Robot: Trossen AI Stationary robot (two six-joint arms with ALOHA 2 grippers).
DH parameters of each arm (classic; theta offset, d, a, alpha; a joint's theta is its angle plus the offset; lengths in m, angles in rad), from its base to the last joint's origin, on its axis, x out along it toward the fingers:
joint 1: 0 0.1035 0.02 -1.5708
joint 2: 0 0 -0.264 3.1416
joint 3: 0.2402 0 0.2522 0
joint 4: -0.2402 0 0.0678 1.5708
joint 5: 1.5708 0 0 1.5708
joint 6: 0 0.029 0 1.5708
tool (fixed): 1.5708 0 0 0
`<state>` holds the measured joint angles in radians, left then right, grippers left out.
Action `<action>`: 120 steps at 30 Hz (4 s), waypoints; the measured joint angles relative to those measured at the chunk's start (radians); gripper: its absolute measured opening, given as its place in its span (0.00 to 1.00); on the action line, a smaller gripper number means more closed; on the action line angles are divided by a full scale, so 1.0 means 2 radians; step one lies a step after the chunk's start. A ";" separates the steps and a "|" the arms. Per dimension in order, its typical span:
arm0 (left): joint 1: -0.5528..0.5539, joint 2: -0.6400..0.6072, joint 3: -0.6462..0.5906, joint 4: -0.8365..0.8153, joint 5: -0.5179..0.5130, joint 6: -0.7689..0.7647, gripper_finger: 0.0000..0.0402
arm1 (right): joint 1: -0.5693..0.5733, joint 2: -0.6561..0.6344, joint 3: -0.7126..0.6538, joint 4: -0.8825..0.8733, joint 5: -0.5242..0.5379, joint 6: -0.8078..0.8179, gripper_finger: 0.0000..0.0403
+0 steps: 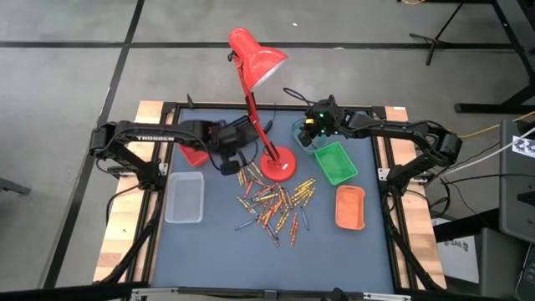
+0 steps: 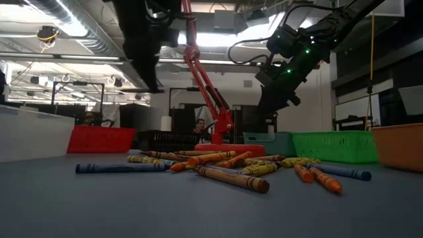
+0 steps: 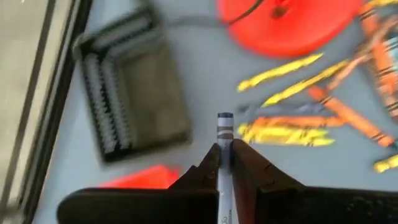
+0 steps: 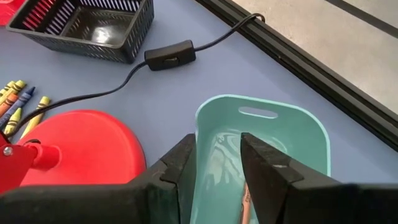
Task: Sort crayons
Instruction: Put the blue crayon into the middle left red bin
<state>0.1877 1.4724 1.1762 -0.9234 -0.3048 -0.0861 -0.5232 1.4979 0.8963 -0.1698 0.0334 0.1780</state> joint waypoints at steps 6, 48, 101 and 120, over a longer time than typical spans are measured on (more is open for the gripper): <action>0.024 -0.001 -0.004 -0.089 -0.038 -0.054 0.01 | 0.000 0.000 0.000 -0.008 0.000 0.000 0.31; 0.096 0.000 -0.080 -0.039 -0.075 -0.084 0.22 | 0.000 0.000 0.000 -0.007 0.000 0.000 0.31; -0.337 0.053 -0.080 0.253 0.008 -0.244 0.22 | 0.000 0.000 0.000 -0.009 0.000 0.000 0.31; -0.338 0.188 -0.080 0.297 -0.014 -0.264 0.22 | 0.000 0.000 0.000 -0.010 0.000 0.000 0.31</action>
<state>-0.4885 1.8477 1.0164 -0.3290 -0.3324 -0.6140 -0.5233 1.4979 0.8963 -0.1905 0.0334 0.1778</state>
